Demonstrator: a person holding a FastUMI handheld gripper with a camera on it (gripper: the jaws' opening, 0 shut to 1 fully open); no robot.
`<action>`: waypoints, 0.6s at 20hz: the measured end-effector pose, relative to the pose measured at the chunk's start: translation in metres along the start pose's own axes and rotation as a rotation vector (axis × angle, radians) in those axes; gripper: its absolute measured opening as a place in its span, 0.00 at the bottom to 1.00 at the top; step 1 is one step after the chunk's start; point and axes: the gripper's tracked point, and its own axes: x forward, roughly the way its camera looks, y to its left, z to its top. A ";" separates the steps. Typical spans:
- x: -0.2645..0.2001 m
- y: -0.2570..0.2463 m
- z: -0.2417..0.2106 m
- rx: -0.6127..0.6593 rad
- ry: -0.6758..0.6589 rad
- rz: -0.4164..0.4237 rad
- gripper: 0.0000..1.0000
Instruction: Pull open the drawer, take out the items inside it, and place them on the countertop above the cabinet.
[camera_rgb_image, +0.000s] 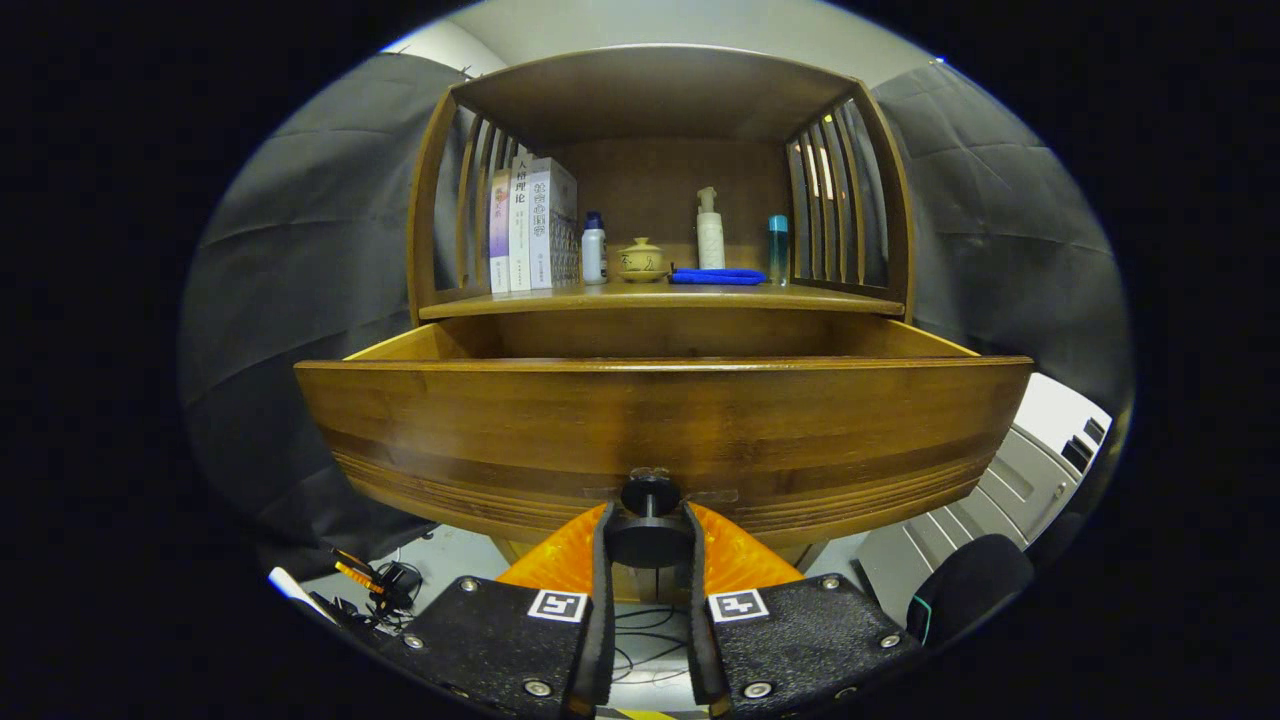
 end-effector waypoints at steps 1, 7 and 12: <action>-0.001 0.001 -0.001 0.015 0.016 0.003 0.30; -0.005 0.005 -0.008 0.040 0.072 0.022 0.30; -0.010 0.007 -0.009 0.039 0.109 0.026 0.36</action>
